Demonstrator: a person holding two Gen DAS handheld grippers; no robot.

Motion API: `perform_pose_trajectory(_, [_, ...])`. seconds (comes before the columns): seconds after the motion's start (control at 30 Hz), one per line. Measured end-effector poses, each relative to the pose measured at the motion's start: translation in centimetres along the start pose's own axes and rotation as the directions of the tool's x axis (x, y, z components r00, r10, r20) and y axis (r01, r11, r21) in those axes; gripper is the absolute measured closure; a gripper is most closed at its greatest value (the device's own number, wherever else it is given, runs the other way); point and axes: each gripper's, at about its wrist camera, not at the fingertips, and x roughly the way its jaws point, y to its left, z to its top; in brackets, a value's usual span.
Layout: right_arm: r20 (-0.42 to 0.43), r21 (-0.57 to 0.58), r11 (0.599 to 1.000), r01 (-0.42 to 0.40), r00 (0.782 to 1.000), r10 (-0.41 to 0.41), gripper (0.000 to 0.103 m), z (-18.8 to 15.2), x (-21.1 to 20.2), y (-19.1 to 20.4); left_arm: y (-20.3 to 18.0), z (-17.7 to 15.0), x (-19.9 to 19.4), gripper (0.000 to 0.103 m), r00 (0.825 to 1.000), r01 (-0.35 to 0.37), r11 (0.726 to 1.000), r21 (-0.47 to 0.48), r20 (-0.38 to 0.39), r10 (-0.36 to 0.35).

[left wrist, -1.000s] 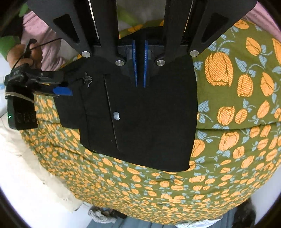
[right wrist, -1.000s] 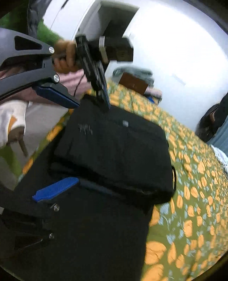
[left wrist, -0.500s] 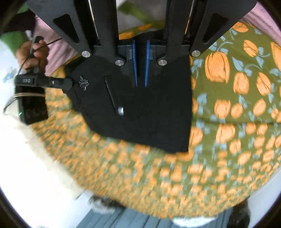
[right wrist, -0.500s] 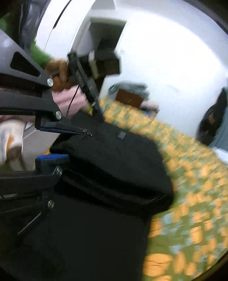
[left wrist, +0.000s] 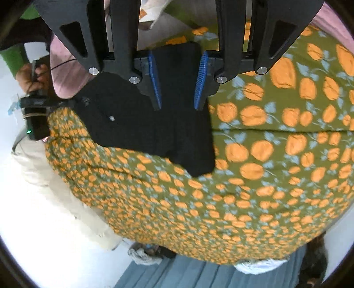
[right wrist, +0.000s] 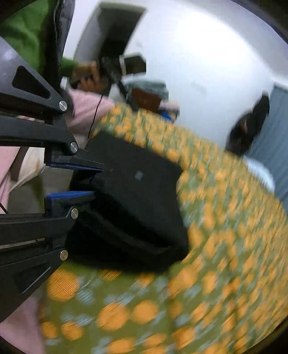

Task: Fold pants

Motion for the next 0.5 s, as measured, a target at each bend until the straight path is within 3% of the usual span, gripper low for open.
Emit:
perform_pose_trajectory(0.1, [-0.048,0.057,0.995,0.076,0.996,-0.074,0.087,-0.6,2.3,-2.0,-1.2,-0.3,1.5,0.073,0.999,0.001,0.999,0.038,-0.045,0.001])
perform_pose_trajectory(0.23, [-0.084,0.031,0.986,0.166,0.983,-0.162,0.087,-0.3,3.8,-2.7,-2.2,-0.6,2.2,0.071,0.997,-0.023,0.996,0.081,-0.07,0.029])
perform_pose_trajectory(0.37, [-0.08,-0.048,0.976,0.214,0.973,-0.217,0.087,0.2,3.3,-0.8,-2.4,-0.7,2.2,0.058,0.996,-0.058,0.993,0.101,-0.064,0.065])
perform_pose_trajectory(0.43, [-0.058,-0.096,0.959,0.266,0.961,-0.272,0.074,0.4,2.2,0.6,-2.6,-0.9,2.3,0.055,0.992,-0.101,0.987,0.127,-0.059,0.109])
perform_pose_trajectory(0.5, [0.02,-0.171,0.915,0.365,0.93,-0.367,0.064,0.8,0.7,2.3,-3.0,-1.0,2.4,0.053,0.99,-0.122,0.981,0.148,-0.052,0.131])
